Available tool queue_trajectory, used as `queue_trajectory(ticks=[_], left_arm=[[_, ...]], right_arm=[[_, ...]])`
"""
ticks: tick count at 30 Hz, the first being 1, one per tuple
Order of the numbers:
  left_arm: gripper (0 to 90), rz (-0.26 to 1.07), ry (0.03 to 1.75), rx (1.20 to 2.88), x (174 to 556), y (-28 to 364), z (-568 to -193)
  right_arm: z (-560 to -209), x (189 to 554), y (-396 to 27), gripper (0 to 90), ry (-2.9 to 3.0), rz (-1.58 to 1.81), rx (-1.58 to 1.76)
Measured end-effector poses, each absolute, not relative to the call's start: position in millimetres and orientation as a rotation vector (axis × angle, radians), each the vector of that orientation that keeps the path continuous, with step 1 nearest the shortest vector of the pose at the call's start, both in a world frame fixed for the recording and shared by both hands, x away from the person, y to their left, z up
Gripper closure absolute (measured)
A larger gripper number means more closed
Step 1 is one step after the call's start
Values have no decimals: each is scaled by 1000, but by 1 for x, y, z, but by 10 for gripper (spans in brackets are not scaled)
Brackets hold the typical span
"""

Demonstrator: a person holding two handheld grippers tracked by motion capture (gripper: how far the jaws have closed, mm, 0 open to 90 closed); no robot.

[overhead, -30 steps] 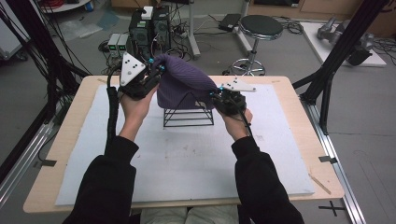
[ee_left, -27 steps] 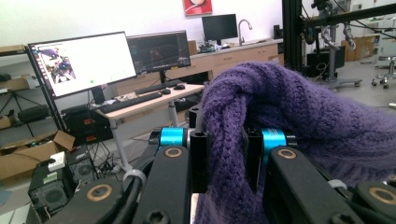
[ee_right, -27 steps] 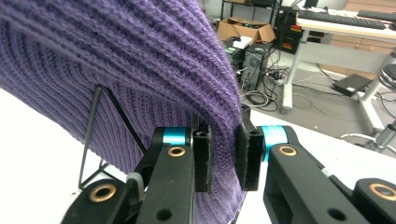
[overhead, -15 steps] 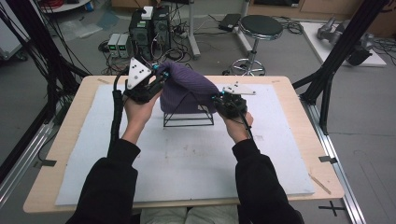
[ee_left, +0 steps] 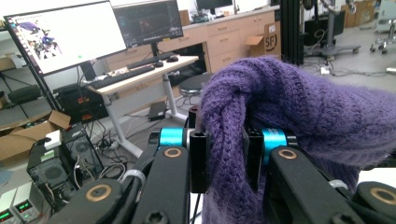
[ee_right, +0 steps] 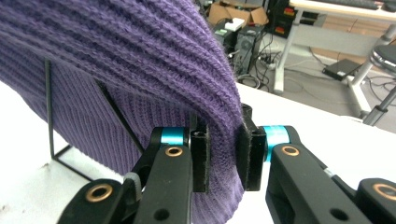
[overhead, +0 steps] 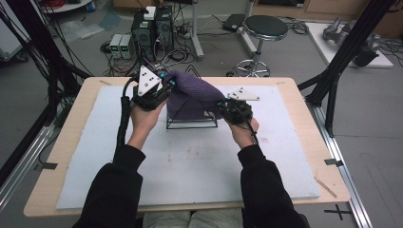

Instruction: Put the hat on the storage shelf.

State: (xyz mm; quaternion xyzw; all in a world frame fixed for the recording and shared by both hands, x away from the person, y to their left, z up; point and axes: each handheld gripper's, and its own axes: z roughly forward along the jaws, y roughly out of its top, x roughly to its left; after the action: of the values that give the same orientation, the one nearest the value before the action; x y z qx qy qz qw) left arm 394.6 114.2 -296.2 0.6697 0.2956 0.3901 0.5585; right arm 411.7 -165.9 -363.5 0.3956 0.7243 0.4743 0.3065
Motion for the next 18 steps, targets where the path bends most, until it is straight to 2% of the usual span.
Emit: queue_trajectory(ticks=[18], left_arm=[[784, 906, 724, 1607, 396, 117, -313]], right_arm=[[-376, 415, -161, 781, 1955, 1213, 1073]])
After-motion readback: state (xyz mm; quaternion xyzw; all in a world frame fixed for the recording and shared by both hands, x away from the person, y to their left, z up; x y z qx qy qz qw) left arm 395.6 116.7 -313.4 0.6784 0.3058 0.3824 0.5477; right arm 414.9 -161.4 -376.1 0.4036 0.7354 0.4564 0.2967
